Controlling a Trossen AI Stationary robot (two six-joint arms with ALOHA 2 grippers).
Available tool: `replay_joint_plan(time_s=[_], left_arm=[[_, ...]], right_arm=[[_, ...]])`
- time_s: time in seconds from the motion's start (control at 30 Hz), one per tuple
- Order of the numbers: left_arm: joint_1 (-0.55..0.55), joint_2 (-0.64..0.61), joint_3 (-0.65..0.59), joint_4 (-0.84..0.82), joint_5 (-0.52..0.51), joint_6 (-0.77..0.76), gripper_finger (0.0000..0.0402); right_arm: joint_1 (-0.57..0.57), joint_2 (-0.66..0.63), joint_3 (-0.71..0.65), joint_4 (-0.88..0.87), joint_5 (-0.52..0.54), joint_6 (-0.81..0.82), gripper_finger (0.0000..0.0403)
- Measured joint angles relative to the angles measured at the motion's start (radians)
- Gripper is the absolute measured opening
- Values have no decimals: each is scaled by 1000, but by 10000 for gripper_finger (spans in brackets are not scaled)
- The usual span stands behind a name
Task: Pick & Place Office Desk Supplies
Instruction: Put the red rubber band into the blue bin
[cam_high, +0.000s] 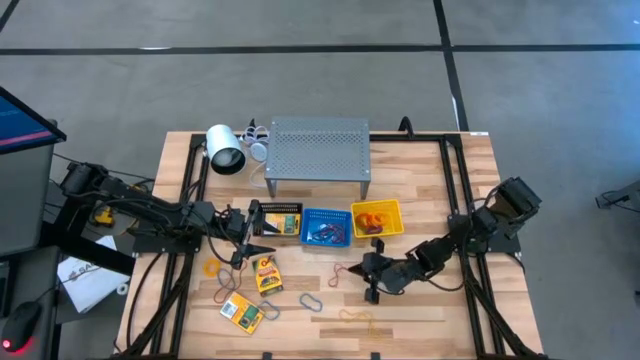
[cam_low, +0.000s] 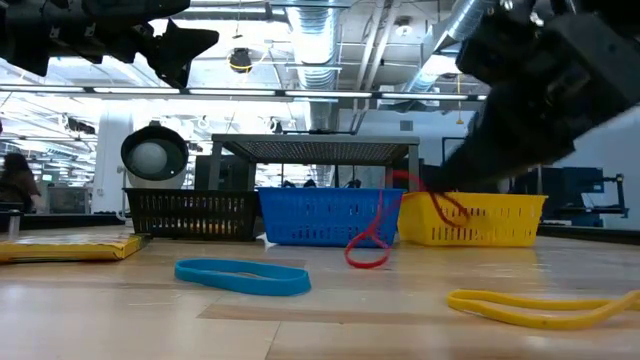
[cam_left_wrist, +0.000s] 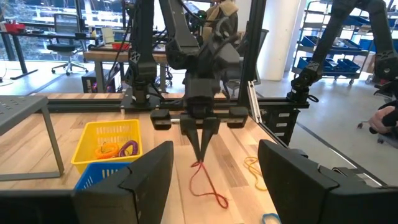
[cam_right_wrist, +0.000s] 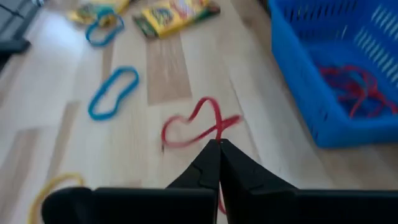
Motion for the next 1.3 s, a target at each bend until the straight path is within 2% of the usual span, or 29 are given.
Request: replay_joint_plan(time_s=[0.23, 0.63, 1.07, 1.17, 1.3], left_arm=[[0, 0, 0, 0, 0, 0, 232], [0, 0, 0, 0, 0, 0, 232], [0, 0, 0, -2, 0, 0, 232], [0, 0, 0, -13, 0, 0, 232], [0, 0, 0, -20, 0, 0, 232]], right_arm=[[-2, -61, 1, 64, 12, -103, 0], [-5, -202, 2, 66, 45, -246, 0], [-90, -288, 3, 67, 37, -433, 0], [-129, -288, 3, 74, -34, -466, 0], [-193, -283, -23, 173, -215, -491, 0]])
